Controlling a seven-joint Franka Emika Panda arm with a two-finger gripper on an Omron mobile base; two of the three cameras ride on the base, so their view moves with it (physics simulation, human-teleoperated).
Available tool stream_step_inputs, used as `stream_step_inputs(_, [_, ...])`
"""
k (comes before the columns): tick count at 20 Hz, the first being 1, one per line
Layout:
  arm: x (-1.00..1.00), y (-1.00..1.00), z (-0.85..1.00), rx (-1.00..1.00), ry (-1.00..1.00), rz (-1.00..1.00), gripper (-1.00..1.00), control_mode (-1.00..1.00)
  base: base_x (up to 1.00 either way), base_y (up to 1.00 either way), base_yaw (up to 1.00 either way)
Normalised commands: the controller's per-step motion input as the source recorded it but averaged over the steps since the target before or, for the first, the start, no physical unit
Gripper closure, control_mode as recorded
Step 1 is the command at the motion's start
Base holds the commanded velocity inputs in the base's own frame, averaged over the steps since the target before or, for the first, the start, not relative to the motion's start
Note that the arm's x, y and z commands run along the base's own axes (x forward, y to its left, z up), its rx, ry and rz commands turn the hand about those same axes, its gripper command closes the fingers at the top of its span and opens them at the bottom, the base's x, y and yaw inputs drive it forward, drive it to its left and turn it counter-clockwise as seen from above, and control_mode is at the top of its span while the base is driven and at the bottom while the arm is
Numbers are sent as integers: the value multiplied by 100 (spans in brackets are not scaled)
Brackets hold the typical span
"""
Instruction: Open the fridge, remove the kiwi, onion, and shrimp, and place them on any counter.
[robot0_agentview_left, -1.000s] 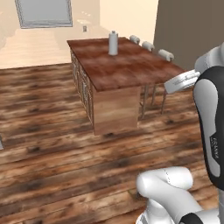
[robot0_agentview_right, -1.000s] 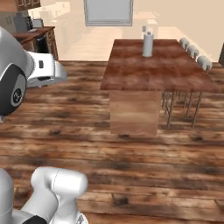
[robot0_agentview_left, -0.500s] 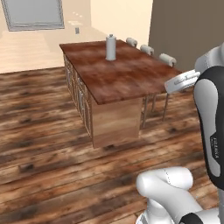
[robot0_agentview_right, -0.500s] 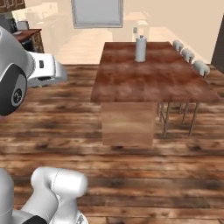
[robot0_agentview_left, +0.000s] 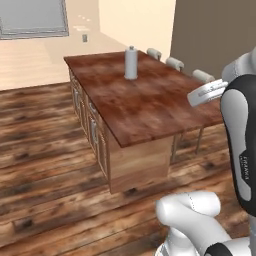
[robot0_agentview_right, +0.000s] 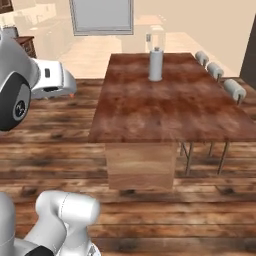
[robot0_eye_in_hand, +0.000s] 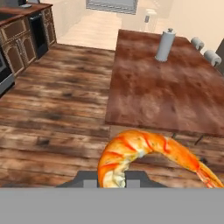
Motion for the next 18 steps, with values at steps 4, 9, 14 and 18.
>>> stream_step_inputs(4, [0, 0, 0, 0, 0, 0, 100, 100, 98, -20, -3])
stream_step_inputs(9, [0, 0, 0, 0, 0, 0, 100, 100, 84, -23, 0])
stream_step_inputs(14, [0, 0, 0, 0, 0, 0, 100, 100, 17, -7, 0])
stream_step_inputs(18, [0, 0, 0, 0, 0, 0, 100, 100, 8, -6, 0])
